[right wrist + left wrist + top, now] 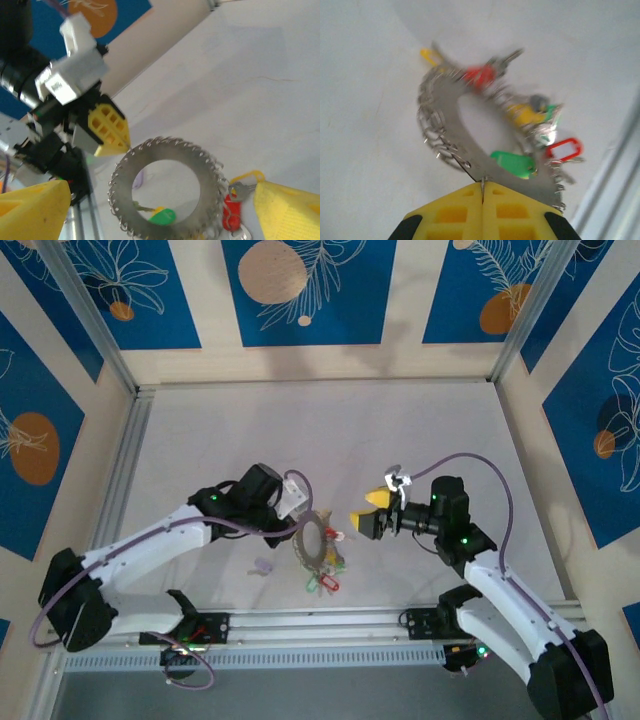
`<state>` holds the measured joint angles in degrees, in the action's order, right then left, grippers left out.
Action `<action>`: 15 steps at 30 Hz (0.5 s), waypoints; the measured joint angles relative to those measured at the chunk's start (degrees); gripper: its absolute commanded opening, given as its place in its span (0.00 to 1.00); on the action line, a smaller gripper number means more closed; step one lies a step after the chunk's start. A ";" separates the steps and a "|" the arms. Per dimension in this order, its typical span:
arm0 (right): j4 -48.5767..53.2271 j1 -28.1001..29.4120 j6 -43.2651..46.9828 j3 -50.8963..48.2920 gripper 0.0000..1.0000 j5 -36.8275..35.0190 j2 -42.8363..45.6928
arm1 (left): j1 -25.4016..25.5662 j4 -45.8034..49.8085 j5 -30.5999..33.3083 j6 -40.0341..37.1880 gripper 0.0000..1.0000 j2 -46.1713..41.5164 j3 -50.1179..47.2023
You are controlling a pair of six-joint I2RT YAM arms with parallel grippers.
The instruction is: Put the keys on the keyring
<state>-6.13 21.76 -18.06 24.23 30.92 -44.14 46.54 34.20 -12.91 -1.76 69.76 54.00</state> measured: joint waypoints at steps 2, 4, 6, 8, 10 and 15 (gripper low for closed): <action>1.16 1.99 1.27 0.15 0.88 0.85 2.08 | 0.00 -0.31 -3.32 -1.62 0.00 -1.99 1.29; 1.75 3.96 2.38 0.42 0.84 1.62 3.21 | 0.00 -0.55 -6.58 -3.04 0.00 -3.48 2.40; 1.95 6.14 3.50 1.01 0.77 2.23 3.48 | 0.00 -0.55 -9.38 -4.20 0.00 -4.46 3.37; 2.14 8.85 4.87 1.99 0.71 2.36 3.26 | 0.00 -0.57 -12.24 -5.31 0.00 -5.11 4.66; 2.60 11.50 6.40 3.54 0.64 2.32 2.49 | 0.00 -0.81 -14.62 -5.99 0.00 -5.42 5.79; 2.84 15.39 10.14 8.17 0.50 2.12 -0.44 | 0.00 -2.08 -20.20 -6.84 0.00 -5.57 8.20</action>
<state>-3.29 37.15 -7.92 32.40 33.04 -44.58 46.54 32.12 -33.10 -8.60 64.18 62.19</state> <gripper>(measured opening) 0.553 0.040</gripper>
